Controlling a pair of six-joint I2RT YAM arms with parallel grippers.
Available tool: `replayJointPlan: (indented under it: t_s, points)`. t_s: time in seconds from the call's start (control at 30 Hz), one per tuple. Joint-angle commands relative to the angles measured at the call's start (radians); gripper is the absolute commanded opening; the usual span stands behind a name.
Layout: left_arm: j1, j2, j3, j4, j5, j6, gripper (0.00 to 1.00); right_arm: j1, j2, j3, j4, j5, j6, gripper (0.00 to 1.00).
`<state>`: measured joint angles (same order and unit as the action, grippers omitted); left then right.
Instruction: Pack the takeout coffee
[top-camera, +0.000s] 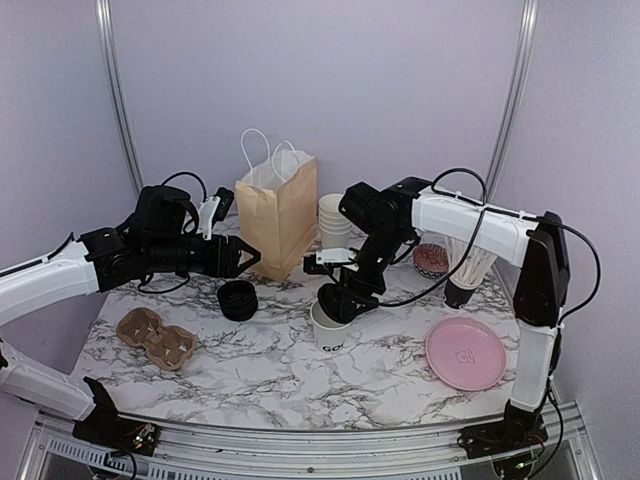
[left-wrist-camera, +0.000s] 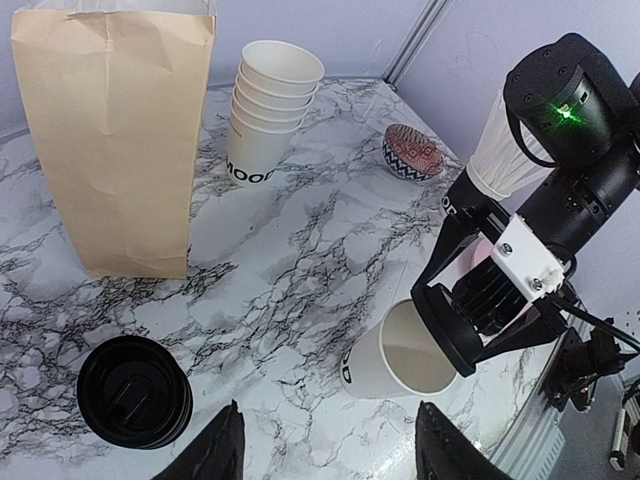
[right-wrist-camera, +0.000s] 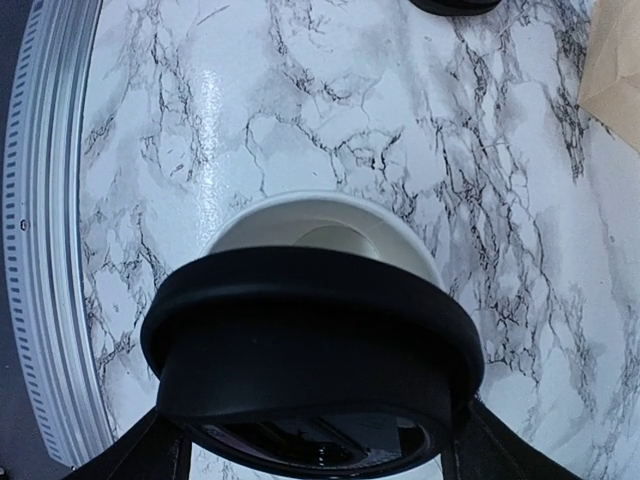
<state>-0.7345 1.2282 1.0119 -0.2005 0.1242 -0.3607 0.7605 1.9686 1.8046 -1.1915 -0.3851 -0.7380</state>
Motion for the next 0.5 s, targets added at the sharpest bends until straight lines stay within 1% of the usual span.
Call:
replayJointPlan:
  t_s: [0.0,0.17,0.2,0.27,0.3,0.47]
  points:
    - [0.002,-0.005,-0.013,0.017,0.015,-0.009,0.58,0.016,0.023,0.041,-0.021,-0.022,-0.006,0.73]
    - [0.001,0.008,-0.017,0.018,0.016,-0.011,0.59,0.026,0.029,0.038,-0.022,-0.024,-0.003,0.75]
    - [0.002,0.010,-0.018,0.017,0.015,-0.011,0.59,0.026,0.029,0.038,-0.021,-0.024,-0.003,0.77]
    - [0.002,0.014,-0.020,0.018,0.018,-0.011,0.59,0.026,0.026,0.042,-0.022,-0.023,-0.001,0.90]
    - [0.002,0.016,-0.021,0.018,0.018,-0.011,0.59,0.026,0.022,0.043,-0.020,-0.020,0.001,0.93]
    - [0.002,0.020,-0.030,0.018,0.013,-0.026,0.59,0.027,-0.011,0.063,-0.020,-0.003,0.011,0.96]
